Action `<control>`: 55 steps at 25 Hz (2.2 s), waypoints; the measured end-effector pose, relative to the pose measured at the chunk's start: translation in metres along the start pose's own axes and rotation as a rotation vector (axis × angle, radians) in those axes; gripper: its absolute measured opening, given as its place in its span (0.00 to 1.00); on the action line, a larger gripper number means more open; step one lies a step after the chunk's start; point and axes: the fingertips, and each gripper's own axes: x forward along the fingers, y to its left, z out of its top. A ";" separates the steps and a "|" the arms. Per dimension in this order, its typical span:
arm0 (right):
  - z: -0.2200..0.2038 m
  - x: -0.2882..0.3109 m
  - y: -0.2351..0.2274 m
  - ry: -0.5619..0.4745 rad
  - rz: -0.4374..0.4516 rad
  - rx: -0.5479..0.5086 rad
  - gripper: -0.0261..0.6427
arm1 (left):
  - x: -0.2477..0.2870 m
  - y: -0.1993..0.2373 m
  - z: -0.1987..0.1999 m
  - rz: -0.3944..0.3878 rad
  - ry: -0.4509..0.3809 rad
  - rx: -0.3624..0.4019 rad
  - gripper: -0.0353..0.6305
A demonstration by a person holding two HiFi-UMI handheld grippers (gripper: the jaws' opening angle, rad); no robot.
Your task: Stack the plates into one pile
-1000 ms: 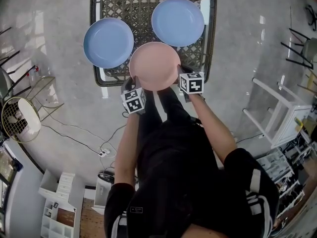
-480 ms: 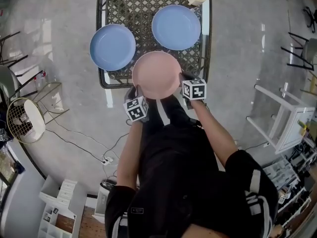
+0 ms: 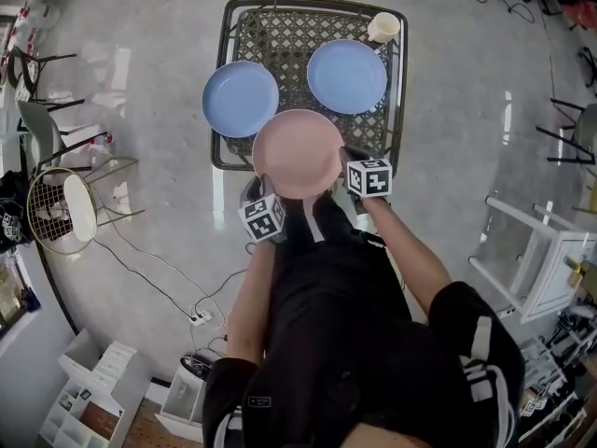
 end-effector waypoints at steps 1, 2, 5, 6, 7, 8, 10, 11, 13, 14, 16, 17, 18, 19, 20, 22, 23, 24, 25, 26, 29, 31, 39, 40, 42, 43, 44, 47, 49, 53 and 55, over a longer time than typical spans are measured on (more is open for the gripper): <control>0.008 0.003 0.004 -0.011 0.005 -0.008 0.08 | 0.000 0.004 0.009 0.006 -0.016 0.005 0.15; 0.016 0.006 0.008 -0.018 0.009 -0.013 0.08 | 0.000 0.008 0.018 0.009 -0.031 0.010 0.15; 0.026 0.012 0.023 -0.020 0.009 -0.025 0.08 | -0.003 0.023 0.029 0.011 -0.042 0.012 0.15; 0.031 0.014 0.029 -0.020 0.008 -0.032 0.08 | -0.004 0.029 0.032 0.011 -0.041 0.014 0.15; 0.038 0.016 0.035 -0.022 0.006 -0.040 0.08 | -0.003 0.035 0.036 0.012 -0.040 0.020 0.15; 0.045 0.020 0.041 -0.026 0.005 -0.047 0.08 | -0.001 0.041 0.043 0.014 -0.040 0.028 0.15; 0.058 0.027 0.053 -0.029 0.004 -0.061 0.08 | 0.002 0.053 0.055 0.015 -0.037 0.038 0.15; 0.063 0.031 0.058 -0.027 0.003 -0.068 0.08 | 0.005 0.060 0.060 0.015 -0.034 0.038 0.15; 0.072 0.039 0.068 -0.018 0.002 -0.079 0.08 | 0.010 0.073 0.070 0.014 -0.027 0.033 0.15; 0.077 0.045 0.073 -0.015 0.001 -0.084 0.08 | 0.013 0.080 0.076 0.014 -0.025 0.032 0.15; 0.090 0.057 0.081 -0.014 -0.004 -0.088 0.08 | 0.022 0.093 0.090 0.014 -0.024 0.034 0.15; 0.097 0.064 0.083 -0.014 -0.007 -0.087 0.08 | 0.026 0.098 0.096 0.013 -0.022 0.036 0.15; 0.103 0.070 0.085 -0.013 -0.011 -0.085 0.08 | 0.032 0.103 0.103 0.011 -0.019 0.037 0.15; 0.110 0.077 0.087 -0.013 -0.014 -0.081 0.08 | 0.037 0.108 0.109 0.009 -0.016 0.038 0.15; 0.116 0.084 0.089 -0.011 -0.018 -0.078 0.08 | 0.042 0.113 0.115 0.007 -0.013 0.038 0.15; 0.126 0.098 0.092 -0.005 -0.027 -0.075 0.08 | 0.053 0.121 0.126 0.001 -0.006 0.037 0.15; 0.131 0.104 0.092 -0.002 -0.033 -0.074 0.08 | 0.059 0.124 0.130 -0.003 -0.002 0.038 0.15; 0.134 0.110 0.092 0.001 -0.039 -0.072 0.08 | 0.065 0.128 0.135 -0.008 0.003 0.042 0.15; 0.138 0.117 0.093 0.005 -0.045 -0.068 0.08 | 0.071 0.132 0.139 -0.012 0.008 0.047 0.15; 0.140 0.123 0.094 0.010 -0.050 -0.063 0.08 | 0.077 0.137 0.143 -0.017 0.013 0.053 0.15; 0.146 0.145 0.099 0.027 -0.064 -0.045 0.08 | 0.095 0.152 0.154 -0.028 0.032 0.066 0.15; 0.147 0.156 0.098 0.039 -0.076 -0.033 0.08 | 0.106 0.158 0.158 -0.032 0.049 0.076 0.15; 0.149 0.194 0.095 0.088 -0.102 -0.006 0.08 | 0.143 0.176 0.158 -0.018 0.119 0.085 0.15; 0.148 0.198 0.095 0.093 -0.106 -0.004 0.08 | 0.145 0.179 0.156 -0.017 0.130 0.086 0.15; 0.148 0.206 0.094 0.103 -0.116 0.003 0.08 | 0.151 0.182 0.155 -0.013 0.145 0.093 0.16; 0.149 0.209 0.094 0.107 -0.121 0.007 0.08 | 0.154 0.183 0.155 -0.010 0.151 0.099 0.16; 0.149 0.211 0.093 0.111 -0.126 0.008 0.08 | 0.156 0.183 0.155 -0.009 0.157 0.105 0.16; 0.150 0.215 0.093 0.128 -0.141 -0.009 0.08 | 0.161 0.185 0.152 -0.015 0.180 0.110 0.17; 0.151 0.219 0.093 0.134 -0.148 -0.022 0.08 | 0.166 0.188 0.150 -0.024 0.192 0.107 0.17; 0.148 0.225 0.094 0.163 -0.160 -0.027 0.08 | 0.172 0.192 0.145 -0.031 0.231 0.105 0.17; 0.145 0.226 0.093 0.177 -0.172 -0.031 0.08 | 0.174 0.193 0.142 -0.034 0.246 0.115 0.18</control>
